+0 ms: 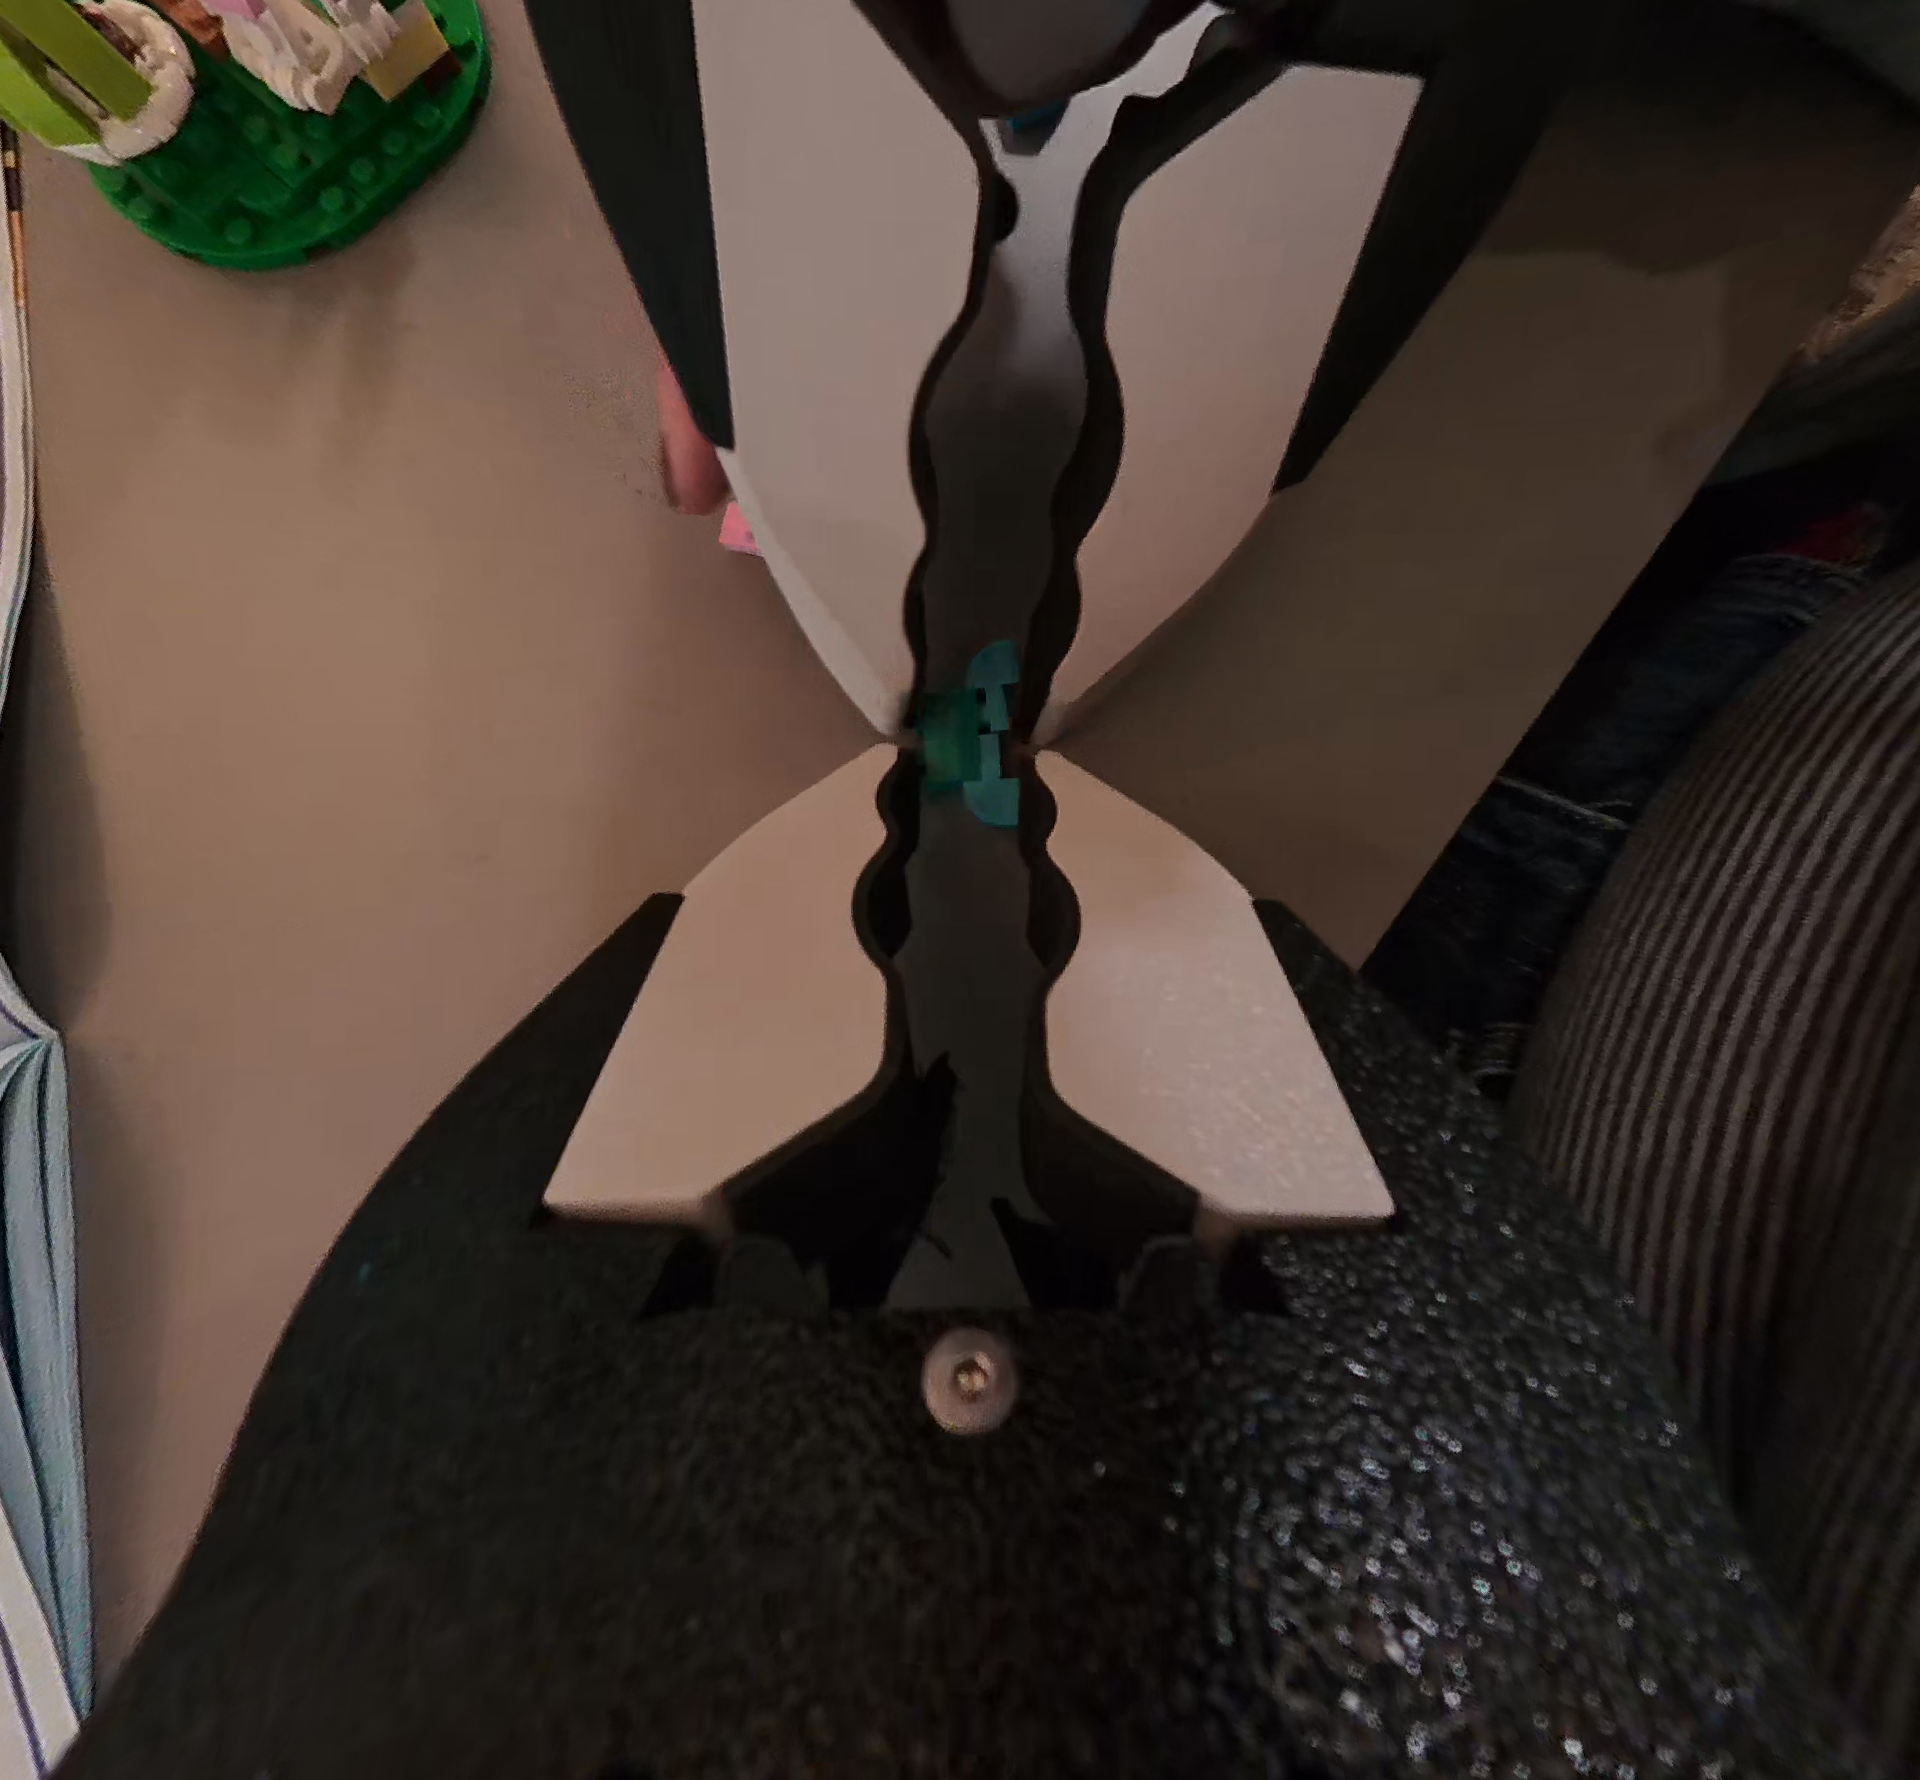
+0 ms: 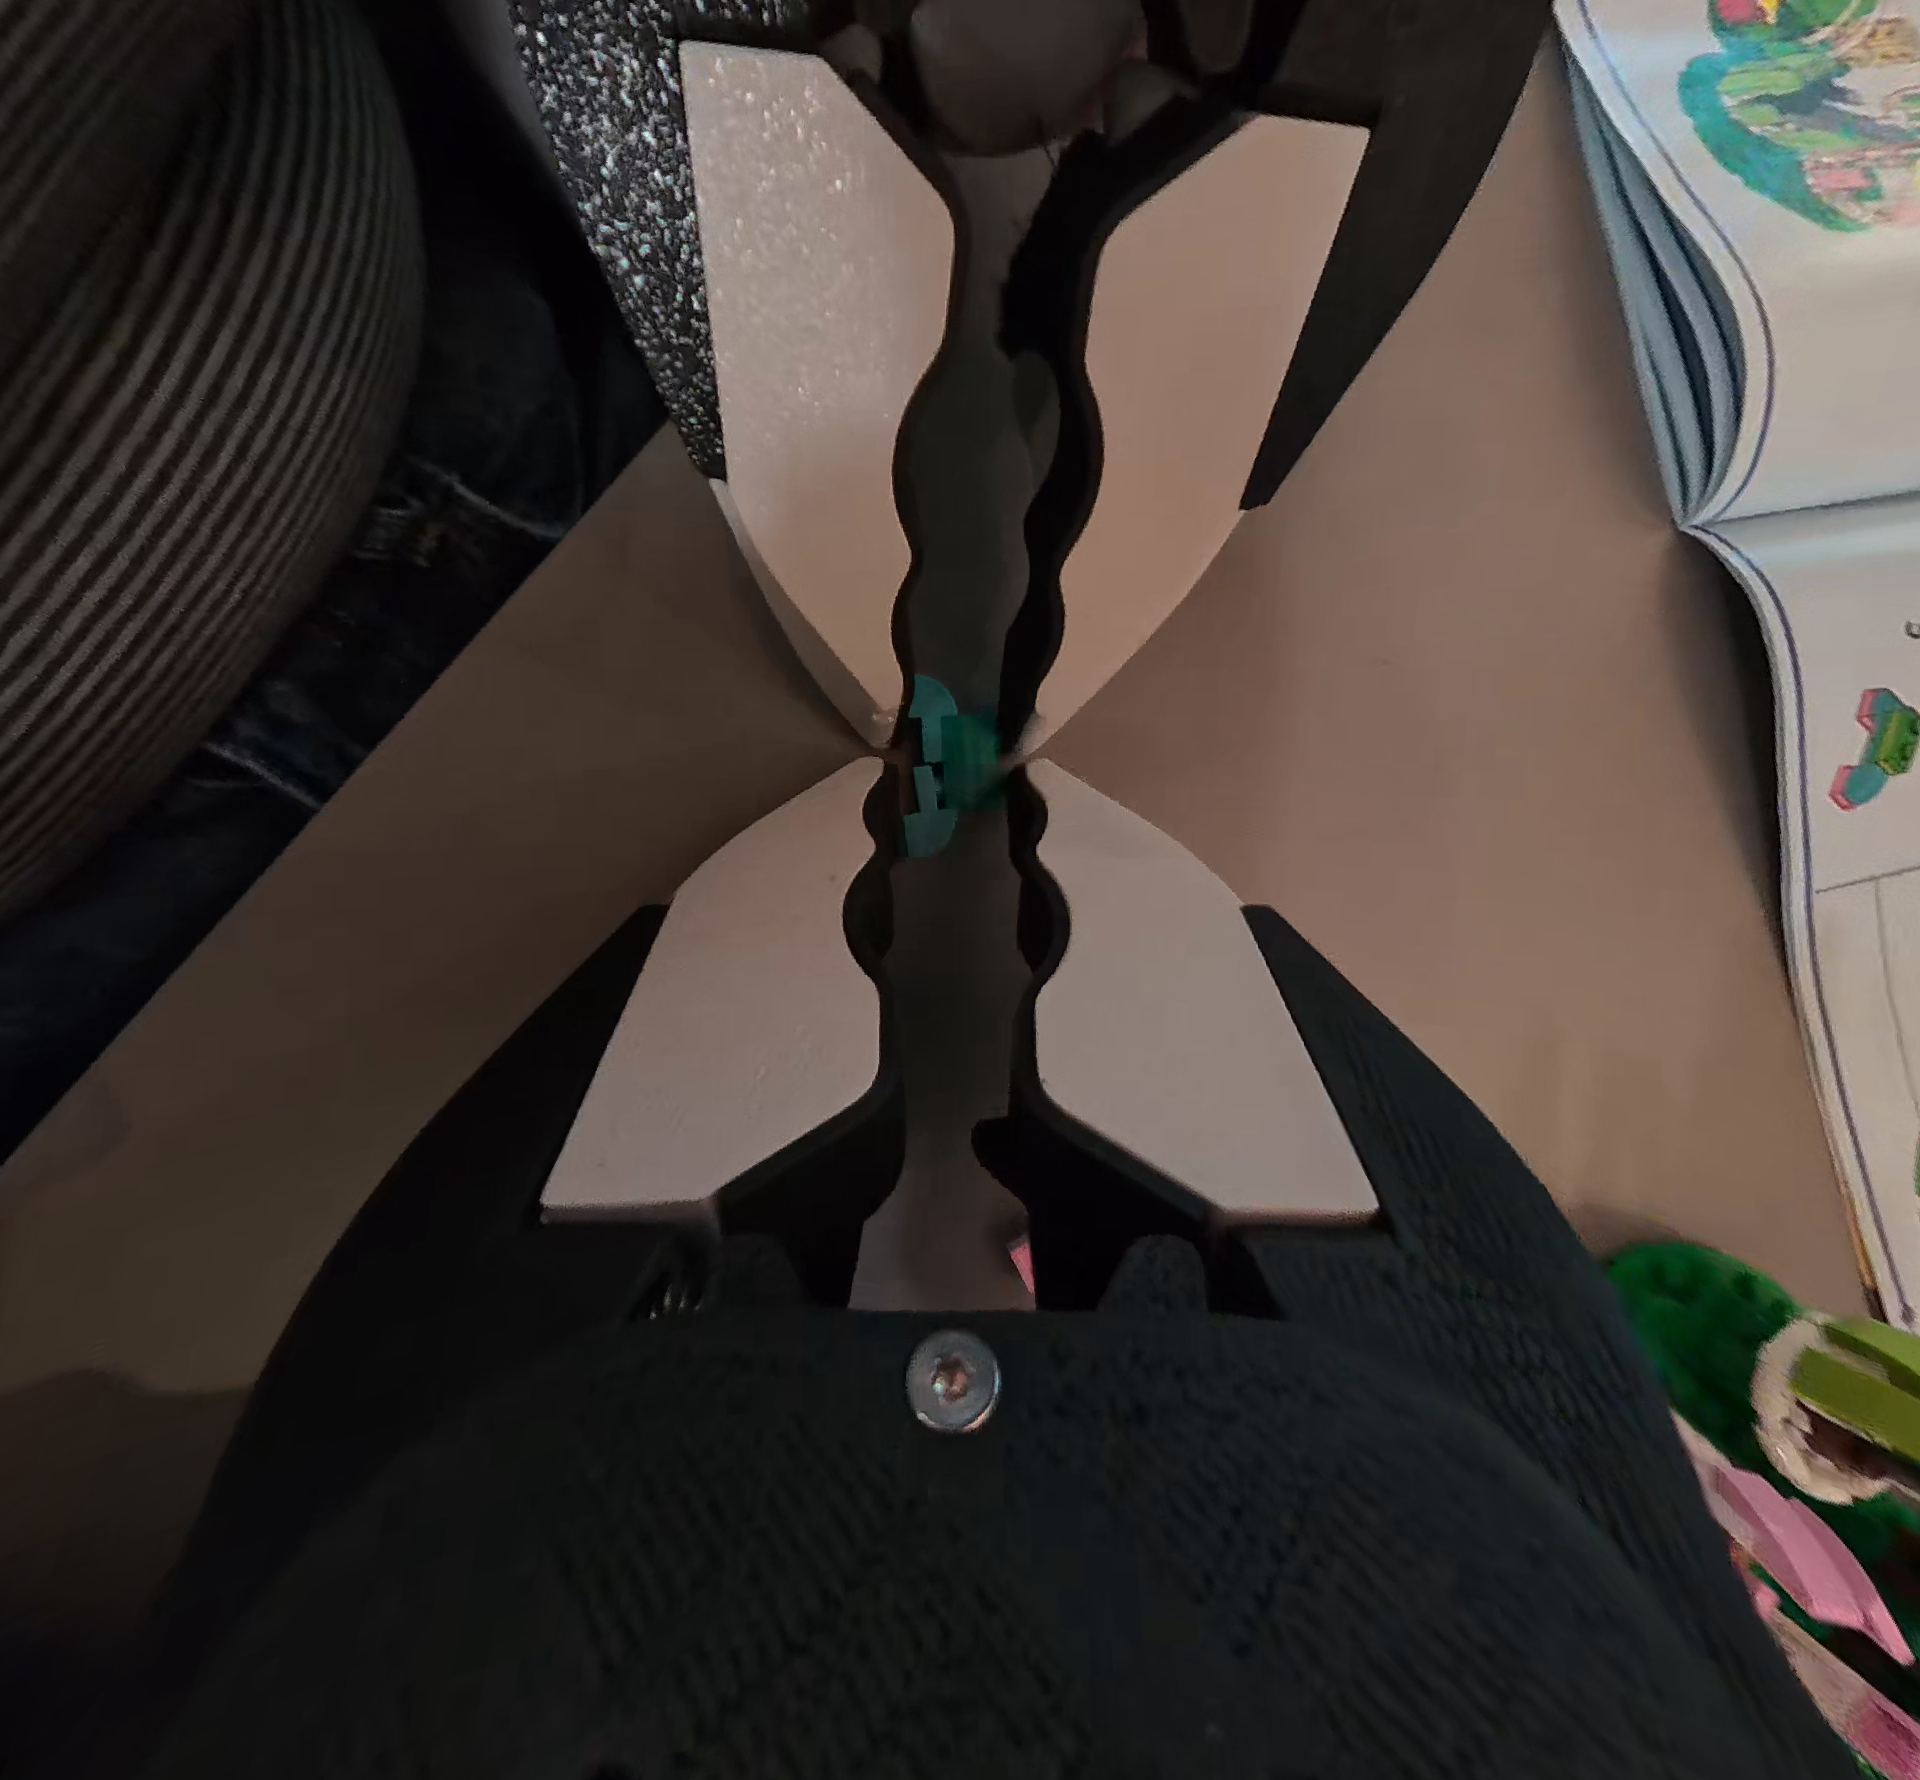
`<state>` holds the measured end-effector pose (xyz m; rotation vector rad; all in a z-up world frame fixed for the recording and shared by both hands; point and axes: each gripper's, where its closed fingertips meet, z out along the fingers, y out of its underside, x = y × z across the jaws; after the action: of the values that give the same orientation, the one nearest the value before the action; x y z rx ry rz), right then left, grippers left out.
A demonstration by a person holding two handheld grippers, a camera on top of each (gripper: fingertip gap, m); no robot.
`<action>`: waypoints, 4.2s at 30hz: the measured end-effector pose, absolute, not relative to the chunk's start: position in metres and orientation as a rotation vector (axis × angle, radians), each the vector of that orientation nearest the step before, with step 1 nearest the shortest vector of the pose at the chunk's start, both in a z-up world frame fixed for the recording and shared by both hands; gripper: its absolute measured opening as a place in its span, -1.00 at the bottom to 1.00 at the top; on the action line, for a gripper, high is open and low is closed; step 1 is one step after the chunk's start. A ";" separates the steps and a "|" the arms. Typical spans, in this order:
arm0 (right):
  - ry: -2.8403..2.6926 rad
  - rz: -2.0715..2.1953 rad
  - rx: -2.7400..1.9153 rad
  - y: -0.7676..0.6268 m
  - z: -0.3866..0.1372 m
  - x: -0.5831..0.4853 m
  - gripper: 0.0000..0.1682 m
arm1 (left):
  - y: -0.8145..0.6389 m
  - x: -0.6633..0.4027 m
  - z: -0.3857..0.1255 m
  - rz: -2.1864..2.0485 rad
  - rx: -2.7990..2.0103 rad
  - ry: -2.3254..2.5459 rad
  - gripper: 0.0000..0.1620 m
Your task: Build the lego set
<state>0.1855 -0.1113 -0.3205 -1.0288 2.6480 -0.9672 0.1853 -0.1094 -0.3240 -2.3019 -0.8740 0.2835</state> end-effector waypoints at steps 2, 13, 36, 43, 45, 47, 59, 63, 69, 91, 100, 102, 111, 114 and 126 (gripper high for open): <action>2.649 -0.971 -1.022 -0.112 -0.321 0.186 -0.82 | -0.109 0.186 -0.324 0.277 -2.304 -0.847 -0.77; 2.834 -1.184 -1.191 -0.105 -0.317 0.191 -0.82 | -0.102 0.190 -0.320 0.501 -2.314 -0.572 -0.78; 3.000 -1.362 -1.107 -0.106 -0.301 0.183 -0.85 | -0.102 0.182 -0.304 0.722 -2.245 -0.480 -0.79; 2.900 -2.004 -0.637 -0.110 -0.244 0.156 -0.68 | -0.124 0.157 -0.300 0.757 -2.158 -0.669 -0.79; 2.883 -2.237 -0.453 -0.105 -0.227 0.141 -0.71 | -0.132 0.145 -0.298 0.786 -2.098 -0.745 -0.79; 2.827 -2.463 -0.270 -0.099 -0.211 0.130 -0.73 | -0.138 0.131 -0.292 0.845 -2.035 -0.789 -0.79; 2.675 -2.922 0.241 -0.067 -0.178 0.104 -0.87 | -0.135 0.086 -0.257 1.193 -1.804 -0.638 -0.79; 2.628 -2.910 0.343 -0.064 -0.178 0.097 -0.89 | -0.132 0.087 -0.258 1.247 -1.825 -0.595 -0.79; 2.602 -2.968 0.266 -0.066 -0.173 0.107 -0.89 | -0.124 0.090 -0.260 1.282 -1.868 -0.513 -0.79; 2.798 -2.981 -0.039 -0.079 -0.185 0.118 -0.92 | -0.114 0.089 -0.264 1.450 -1.939 -0.371 -0.79; 2.683 -3.041 0.070 -0.074 -0.177 0.120 -0.92 | -0.120 0.091 -0.255 1.396 -1.850 -0.422 -0.79; 2.661 -3.062 0.121 -0.071 -0.175 0.117 -0.92 | -0.120 0.090 -0.254 1.382 -1.846 -0.426 -0.79; 2.719 -3.077 0.046 -0.071 -0.175 0.118 -0.92 | -0.109 0.103 -0.243 1.376 -1.773 -0.329 -0.79; 2.733 -3.092 0.006 -0.072 -0.174 0.120 -0.92 | -0.104 0.107 -0.244 1.384 -1.789 -0.281 -0.79; 2.680 -3.250 0.198 -0.051 -0.158 0.107 -0.93 | -0.157 0.097 -0.225 1.334 -1.568 -0.641 -0.78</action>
<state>0.1073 -0.0506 -0.1575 0.1983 2.6799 -3.2495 0.0968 -0.1570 -0.2246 -1.5676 -0.6408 1.3344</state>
